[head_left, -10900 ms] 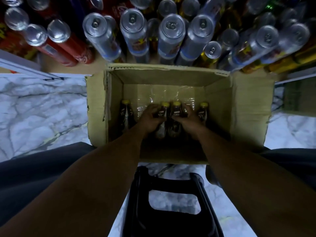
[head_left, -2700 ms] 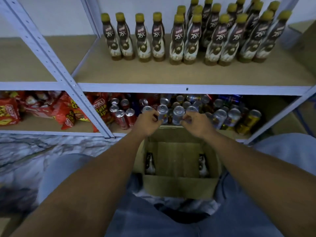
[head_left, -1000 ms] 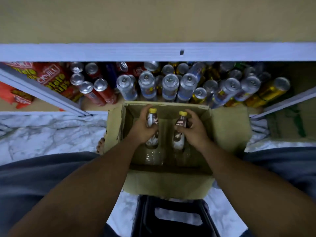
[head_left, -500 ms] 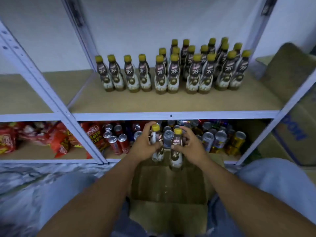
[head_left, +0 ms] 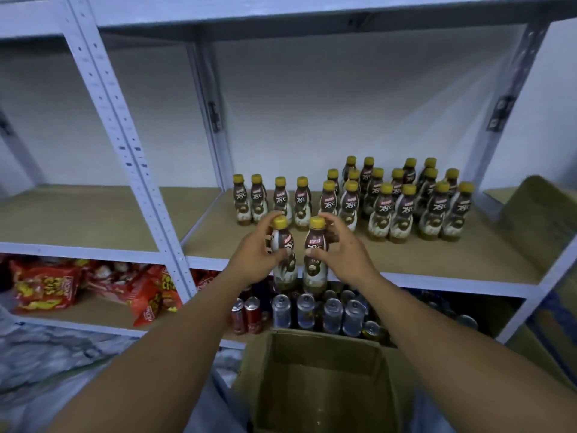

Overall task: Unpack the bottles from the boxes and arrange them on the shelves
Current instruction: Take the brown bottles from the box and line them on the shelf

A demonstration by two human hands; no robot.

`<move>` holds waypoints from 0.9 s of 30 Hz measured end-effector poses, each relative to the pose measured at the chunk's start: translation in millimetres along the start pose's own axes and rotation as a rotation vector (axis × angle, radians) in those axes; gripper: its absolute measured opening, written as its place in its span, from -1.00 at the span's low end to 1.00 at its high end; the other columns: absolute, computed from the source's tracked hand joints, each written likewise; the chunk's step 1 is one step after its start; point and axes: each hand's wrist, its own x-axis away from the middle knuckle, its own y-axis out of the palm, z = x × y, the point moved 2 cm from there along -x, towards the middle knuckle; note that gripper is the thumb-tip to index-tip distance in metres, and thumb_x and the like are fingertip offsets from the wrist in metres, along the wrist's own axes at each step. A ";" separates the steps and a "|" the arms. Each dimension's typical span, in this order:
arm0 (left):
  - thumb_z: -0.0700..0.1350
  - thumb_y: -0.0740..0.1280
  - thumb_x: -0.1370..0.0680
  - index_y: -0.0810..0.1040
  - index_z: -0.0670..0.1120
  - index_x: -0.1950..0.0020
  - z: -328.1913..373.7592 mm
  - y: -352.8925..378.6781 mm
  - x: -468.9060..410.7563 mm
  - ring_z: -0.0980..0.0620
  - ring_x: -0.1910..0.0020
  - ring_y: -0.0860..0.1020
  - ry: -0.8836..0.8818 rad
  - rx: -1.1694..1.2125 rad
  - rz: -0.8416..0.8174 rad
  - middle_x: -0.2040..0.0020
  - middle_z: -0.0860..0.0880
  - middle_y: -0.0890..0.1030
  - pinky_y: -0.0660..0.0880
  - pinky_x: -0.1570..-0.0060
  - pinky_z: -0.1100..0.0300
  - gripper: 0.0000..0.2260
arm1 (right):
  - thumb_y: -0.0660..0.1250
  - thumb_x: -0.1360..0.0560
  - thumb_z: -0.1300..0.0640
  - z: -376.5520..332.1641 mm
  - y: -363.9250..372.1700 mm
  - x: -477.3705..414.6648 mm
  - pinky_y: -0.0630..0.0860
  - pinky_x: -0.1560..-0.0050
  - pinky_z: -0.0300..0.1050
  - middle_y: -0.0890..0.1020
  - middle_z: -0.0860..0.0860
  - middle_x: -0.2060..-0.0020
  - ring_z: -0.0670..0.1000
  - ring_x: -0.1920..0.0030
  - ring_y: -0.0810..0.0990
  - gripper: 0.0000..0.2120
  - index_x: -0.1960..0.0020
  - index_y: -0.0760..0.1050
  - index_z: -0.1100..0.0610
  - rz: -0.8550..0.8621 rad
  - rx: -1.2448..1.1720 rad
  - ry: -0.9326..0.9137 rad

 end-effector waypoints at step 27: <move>-0.25 0.49 -0.51 0.28 0.11 -0.55 -124.6 -91.3 -123.7 0.31 -0.14 0.55 -0.072 -0.057 0.047 -0.21 0.39 0.47 0.55 -0.10 0.28 -0.30 | 0.60 -0.37 0.10 9.0 131.6 -183.0 0.55 -0.26 0.14 0.61 -0.14 -0.23 -0.02 -0.21 0.60 -0.26 -0.39 0.30 -0.24 -0.123 0.026 -0.079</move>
